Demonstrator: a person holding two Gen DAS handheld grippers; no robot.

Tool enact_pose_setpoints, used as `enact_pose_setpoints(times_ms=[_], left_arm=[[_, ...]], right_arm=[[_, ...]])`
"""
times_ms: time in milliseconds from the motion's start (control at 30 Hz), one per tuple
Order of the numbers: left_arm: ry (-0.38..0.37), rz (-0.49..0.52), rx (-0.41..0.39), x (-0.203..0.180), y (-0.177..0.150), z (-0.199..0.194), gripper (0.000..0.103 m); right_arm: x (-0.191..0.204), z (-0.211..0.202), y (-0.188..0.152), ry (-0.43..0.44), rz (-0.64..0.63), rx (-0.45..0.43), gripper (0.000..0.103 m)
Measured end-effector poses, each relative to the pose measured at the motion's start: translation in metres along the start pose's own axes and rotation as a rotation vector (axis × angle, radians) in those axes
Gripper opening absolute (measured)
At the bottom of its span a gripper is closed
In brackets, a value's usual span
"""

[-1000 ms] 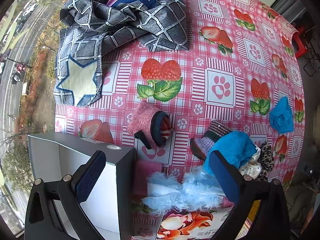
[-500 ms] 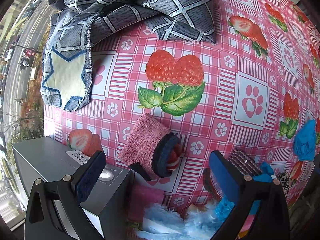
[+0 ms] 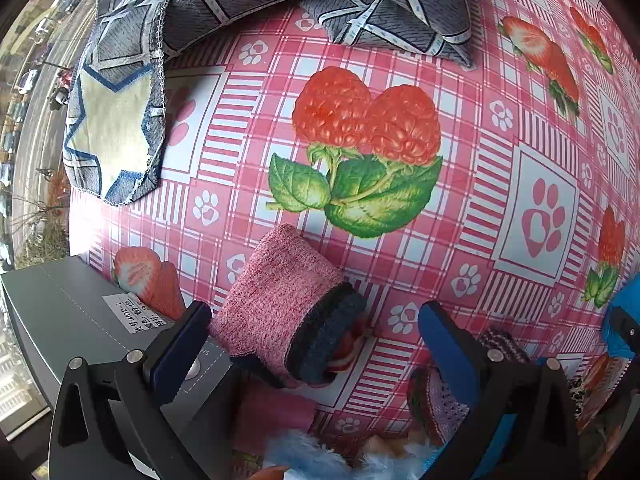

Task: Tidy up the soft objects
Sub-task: 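Grasp the pink knit sock with the left tool while the right tool grasps a blue cloth, then carry the pink sock and blue cloth in both tools over the white box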

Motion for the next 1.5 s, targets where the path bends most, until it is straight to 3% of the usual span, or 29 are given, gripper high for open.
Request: enact_pose_setpoints(times_ms=[67, 200, 267, 300, 333, 367, 467, 533, 600, 767, 1000, 1133, 1500], left_arm=[[0.006, -0.001, 0.021, -0.001, -0.002, 0.005, 0.095], [-0.013, -0.016, 0.041, 0.005, -0.006, 0.01, 0.092], [-0.036, -0.012, 0.048, 0.0, -0.007, 0.01, 0.081], [-0.046, -0.013, 0.041, 0.0, -0.007, 0.008, 0.076], [-0.055, -0.013, 0.033, 0.0, -0.007, 0.006, 0.063], [-0.067, -0.011, 0.032, -0.001, -0.008, 0.004, 0.053], [-0.067, -0.002, 0.014, -0.007, -0.006, 0.003, 0.039], [-0.057, 0.013, -0.008, -0.004, -0.015, -0.013, 0.034], [-0.037, 0.033, -0.036, -0.007, -0.02, -0.022, 0.034], [0.002, 0.067, -0.12, -0.014, -0.033, -0.043, 0.034], [0.001, 0.138, -0.228, -0.041, -0.051, -0.079, 0.034], [0.001, 0.22, -0.257, -0.087, -0.06, -0.149, 0.034], [-0.054, 0.471, -0.331, -0.207, -0.119, -0.204, 0.034]], right_arm=[[0.002, 0.007, 0.002, -0.007, -0.006, 0.006, 0.103], [0.018, 0.015, 0.002, -0.016, -0.049, -0.018, 0.103], [0.023, 0.014, -0.002, -0.055, -0.068, -0.048, 0.103], [0.023, 0.011, -0.003, -0.07, -0.078, -0.065, 0.099], [0.021, 0.005, -0.003, -0.073, -0.09, -0.077, 0.093], [0.021, 0.003, -0.004, -0.073, -0.101, -0.077, 0.078], [0.014, -0.006, -0.008, -0.064, -0.12, -0.073, 0.052], [0.011, -0.015, -0.01, -0.046, -0.116, -0.084, 0.048], [0.003, -0.024, -0.012, -0.029, -0.117, -0.09, 0.042], [-0.018, -0.055, -0.022, 0.031, -0.089, -0.11, 0.042], [-0.044, -0.093, -0.045, 0.08, -0.078, -0.122, 0.042], [-0.064, -0.104, -0.058, 0.1, -0.066, -0.12, 0.042], [-0.117, -0.127, -0.098, 0.113, -0.032, -0.123, 0.042]])
Point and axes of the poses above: each gripper's, at about its wrist camera, not at the fingertips, and z roughly the way its jaws point, x to its left, y to its top, the point moved 5 cm from there along z, roughly the way its jaws point, and after that the axes turned 15 degrees about z, right-handed, at the moved point
